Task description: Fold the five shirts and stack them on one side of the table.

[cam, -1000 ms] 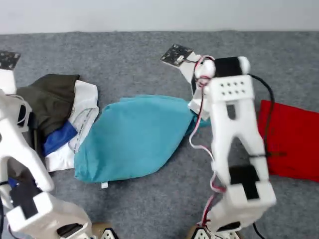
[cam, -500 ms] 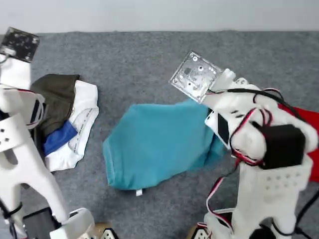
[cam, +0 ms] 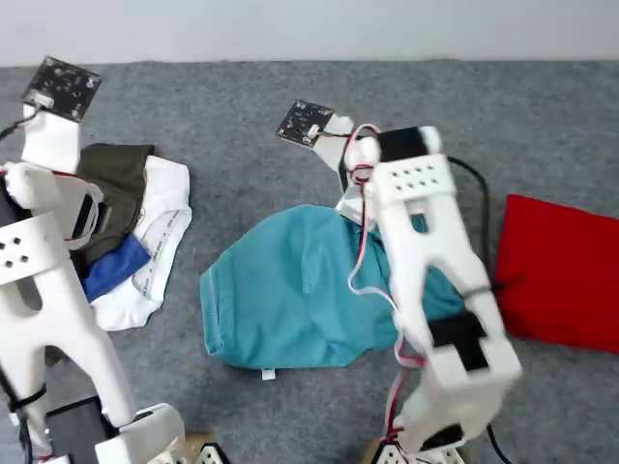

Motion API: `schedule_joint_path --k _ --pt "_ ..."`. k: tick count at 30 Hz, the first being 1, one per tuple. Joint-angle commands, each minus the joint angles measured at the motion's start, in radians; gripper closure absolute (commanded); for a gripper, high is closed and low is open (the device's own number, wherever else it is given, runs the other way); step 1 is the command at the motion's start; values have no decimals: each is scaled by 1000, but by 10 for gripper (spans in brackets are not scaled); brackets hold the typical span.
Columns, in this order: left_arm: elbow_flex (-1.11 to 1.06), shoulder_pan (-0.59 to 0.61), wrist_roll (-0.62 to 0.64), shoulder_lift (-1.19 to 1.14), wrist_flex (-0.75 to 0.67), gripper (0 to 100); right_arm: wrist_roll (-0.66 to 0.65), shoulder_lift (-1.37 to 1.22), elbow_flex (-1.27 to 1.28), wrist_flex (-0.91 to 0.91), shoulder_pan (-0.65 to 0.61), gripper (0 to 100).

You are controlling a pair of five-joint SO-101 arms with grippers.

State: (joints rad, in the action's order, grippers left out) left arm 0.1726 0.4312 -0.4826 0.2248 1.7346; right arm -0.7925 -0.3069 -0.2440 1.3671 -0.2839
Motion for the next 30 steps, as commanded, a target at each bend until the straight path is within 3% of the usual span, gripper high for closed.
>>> schedule_joint_path --k 1,8,13,17,21,30 --pt "-36 23 8 44 17 823 14 -117 -173 -16 38 987" --pt "-151 29 5 106 -20 823 84 -286 -588 211 177 800" --pt "-226 28 6 143 -75 823 87 -344 -816 424 246 794" --pt "-263 28 6 147 -75 823 97 -294 -819 433 275 796" --pt "-269 28 8 149 -68 823 97 -156 -647 435 274 797" --pt "-269 29 63 149 -68 823 97 285 12 430 248 797"
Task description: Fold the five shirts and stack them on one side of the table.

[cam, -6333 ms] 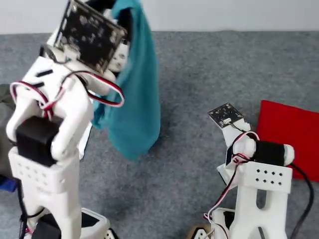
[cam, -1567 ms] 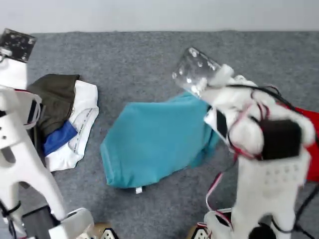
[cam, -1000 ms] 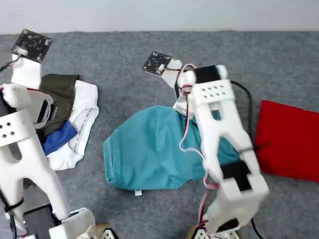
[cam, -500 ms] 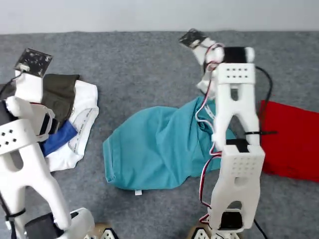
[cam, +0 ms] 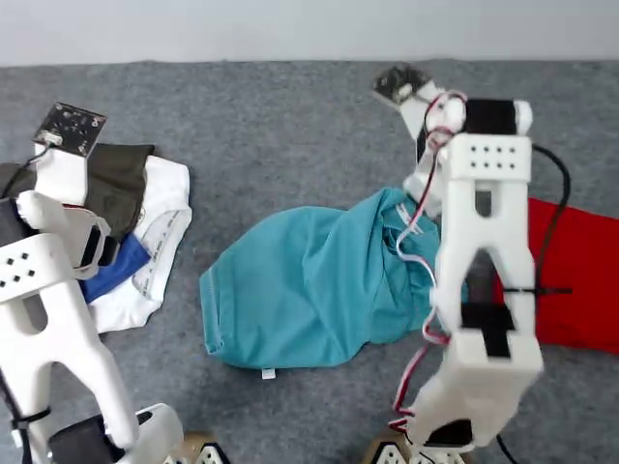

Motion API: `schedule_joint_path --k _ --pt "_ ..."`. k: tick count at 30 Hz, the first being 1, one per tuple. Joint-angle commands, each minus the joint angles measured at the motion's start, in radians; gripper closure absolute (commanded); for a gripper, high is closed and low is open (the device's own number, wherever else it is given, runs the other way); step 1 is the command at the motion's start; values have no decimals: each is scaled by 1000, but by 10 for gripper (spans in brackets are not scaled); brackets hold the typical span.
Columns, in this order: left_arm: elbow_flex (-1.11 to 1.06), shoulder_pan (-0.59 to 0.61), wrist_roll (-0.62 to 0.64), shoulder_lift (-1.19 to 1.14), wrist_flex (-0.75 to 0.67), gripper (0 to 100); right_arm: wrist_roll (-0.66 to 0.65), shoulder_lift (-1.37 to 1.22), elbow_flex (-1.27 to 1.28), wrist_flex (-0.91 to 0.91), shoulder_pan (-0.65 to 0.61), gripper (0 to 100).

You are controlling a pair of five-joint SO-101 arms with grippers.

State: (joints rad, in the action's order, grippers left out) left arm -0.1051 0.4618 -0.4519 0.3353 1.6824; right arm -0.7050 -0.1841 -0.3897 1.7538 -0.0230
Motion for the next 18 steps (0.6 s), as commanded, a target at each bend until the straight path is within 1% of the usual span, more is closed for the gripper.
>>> schedule_joint_path --k 1,4,8,10,15,18 --pt "8 -2 38 38 -15 823 9 194 216 44 -28 797" --pt "8 -2 41 38 -15 823 11 252 365 42 -91 797" --pt "8 -2 41 38 -15 823 40 222 482 8 -186 797" --pt "8 -2 41 38 -15 823 78 174 496 -47 -228 797" --pt "8 -2 41 38 -15 823 117 -24 489 -240 -349 797" --pt "8 3 41 38 -15 823 144 -145 411 -306 -430 797"
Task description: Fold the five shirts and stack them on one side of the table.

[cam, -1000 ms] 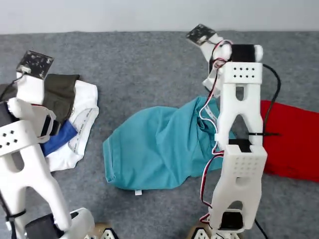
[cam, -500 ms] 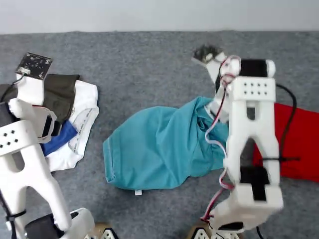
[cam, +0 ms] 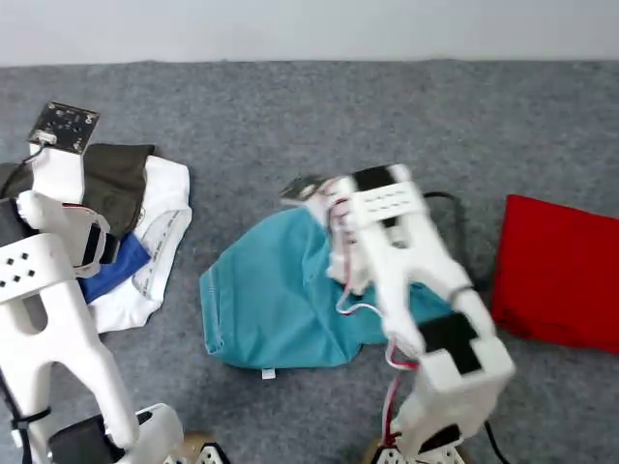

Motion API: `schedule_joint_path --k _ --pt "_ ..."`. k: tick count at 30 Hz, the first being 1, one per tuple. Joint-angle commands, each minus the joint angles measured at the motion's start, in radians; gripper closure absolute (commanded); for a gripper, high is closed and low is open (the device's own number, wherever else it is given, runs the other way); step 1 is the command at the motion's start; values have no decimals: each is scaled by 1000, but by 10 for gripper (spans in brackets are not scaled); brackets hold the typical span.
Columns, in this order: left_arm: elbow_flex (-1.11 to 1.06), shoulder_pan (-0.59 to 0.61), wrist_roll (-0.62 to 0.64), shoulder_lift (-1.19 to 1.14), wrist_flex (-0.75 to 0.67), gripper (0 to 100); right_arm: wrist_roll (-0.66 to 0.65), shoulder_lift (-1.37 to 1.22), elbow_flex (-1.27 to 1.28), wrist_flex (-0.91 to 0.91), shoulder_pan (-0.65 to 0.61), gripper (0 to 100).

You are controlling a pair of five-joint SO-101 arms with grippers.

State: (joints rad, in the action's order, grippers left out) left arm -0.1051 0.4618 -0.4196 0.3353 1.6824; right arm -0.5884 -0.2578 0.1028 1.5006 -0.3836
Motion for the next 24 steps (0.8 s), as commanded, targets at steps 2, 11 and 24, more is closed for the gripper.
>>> schedule_joint_path --k 2,11,24 --pt "8 3 9 38 -14 823 49 -139 -181 -53 -119 798" --pt "8 3 9 38 -2 823 69 -297 -694 182 -228 798" --pt "8 -2 9 38 -6 823 126 -246 -761 298 -73 797"
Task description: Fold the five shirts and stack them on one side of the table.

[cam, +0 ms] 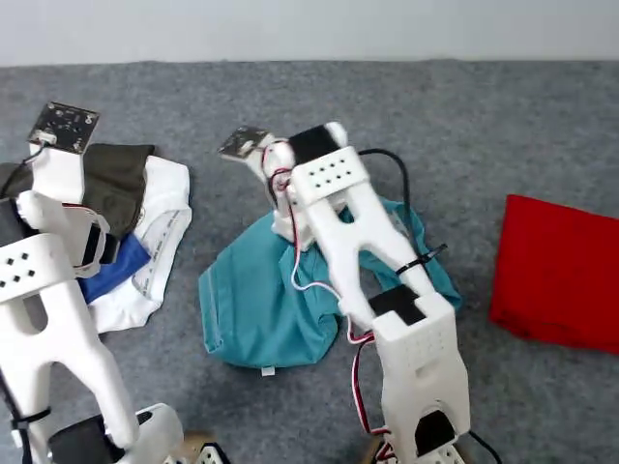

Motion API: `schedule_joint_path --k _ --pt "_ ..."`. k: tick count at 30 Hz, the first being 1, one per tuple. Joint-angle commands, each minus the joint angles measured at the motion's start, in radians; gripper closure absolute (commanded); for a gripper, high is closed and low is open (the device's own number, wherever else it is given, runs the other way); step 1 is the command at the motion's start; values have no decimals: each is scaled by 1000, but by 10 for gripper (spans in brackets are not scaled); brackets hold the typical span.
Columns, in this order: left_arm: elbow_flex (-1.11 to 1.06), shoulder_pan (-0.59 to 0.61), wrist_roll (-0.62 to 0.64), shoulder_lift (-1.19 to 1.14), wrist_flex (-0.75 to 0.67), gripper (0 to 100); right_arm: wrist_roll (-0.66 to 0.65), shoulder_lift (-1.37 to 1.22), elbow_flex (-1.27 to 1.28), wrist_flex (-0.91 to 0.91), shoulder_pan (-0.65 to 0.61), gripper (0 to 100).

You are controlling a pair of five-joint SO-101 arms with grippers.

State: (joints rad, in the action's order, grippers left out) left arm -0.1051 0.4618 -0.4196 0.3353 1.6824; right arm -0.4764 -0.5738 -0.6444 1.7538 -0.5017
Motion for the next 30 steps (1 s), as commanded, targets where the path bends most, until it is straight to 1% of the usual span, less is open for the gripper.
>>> schedule_joint_path --k 1,10,13,17,20,30 --pt "8 -2 9 38 -6 823 14 71 -8 45 61 797" --pt "8 -2 9 38 -8 823 11 50 126 41 130 797" --pt "8 -2 9 38 -8 823 9 18 129 38 137 797" --pt "8 -3 9 38 -8 823 11 -19 129 38 127 797" --pt "8 -3 9 37 -8 823 15 -16 129 42 94 798" --pt "8 -3 9 37 -8 823 15 177 137 45 27 798"
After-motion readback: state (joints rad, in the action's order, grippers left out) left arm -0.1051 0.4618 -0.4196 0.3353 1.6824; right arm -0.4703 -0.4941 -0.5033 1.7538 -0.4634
